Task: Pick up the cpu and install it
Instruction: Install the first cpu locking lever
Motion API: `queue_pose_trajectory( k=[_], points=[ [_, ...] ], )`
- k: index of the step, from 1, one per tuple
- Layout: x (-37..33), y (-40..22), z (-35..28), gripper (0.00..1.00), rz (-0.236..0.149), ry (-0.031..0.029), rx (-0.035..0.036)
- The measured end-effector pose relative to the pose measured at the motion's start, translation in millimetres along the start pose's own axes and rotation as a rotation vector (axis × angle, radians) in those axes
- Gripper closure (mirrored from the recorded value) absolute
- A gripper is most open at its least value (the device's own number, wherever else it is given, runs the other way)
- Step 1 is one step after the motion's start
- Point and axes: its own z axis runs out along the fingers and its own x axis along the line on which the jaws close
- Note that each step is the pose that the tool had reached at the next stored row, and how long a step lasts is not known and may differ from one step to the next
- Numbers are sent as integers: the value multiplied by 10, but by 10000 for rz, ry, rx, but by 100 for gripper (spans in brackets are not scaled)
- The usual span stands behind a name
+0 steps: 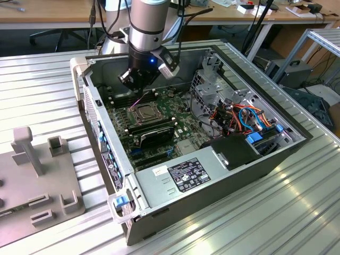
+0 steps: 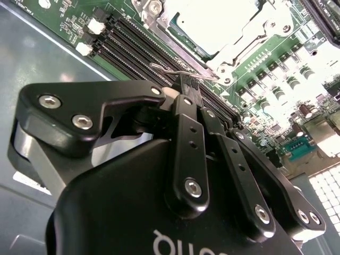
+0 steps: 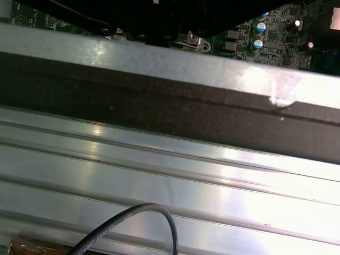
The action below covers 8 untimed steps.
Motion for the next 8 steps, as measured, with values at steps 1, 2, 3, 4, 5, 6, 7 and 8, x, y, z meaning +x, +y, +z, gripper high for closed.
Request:
queue_pose_trajectory(
  k=[1, 2, 3, 4, 5, 6, 7, 8],
  points=[
    [-1, -1, 4, 89, 0, 1, 2],
    [-2, -1, 5, 89, 1, 2, 2],
    [-3, -1, 7, 89, 0, 1, 2],
    [-3, -1, 8, 89, 1, 1, 1],
    [-3, -1, 8, 89, 1, 1, 1],
    [-3, -1, 9, 89, 1, 0, 0],
    [-3, -2, 9, 89, 1, 0, 0],
    [-4, -4, 11, 89, 1, -3, -3]
  ],
)
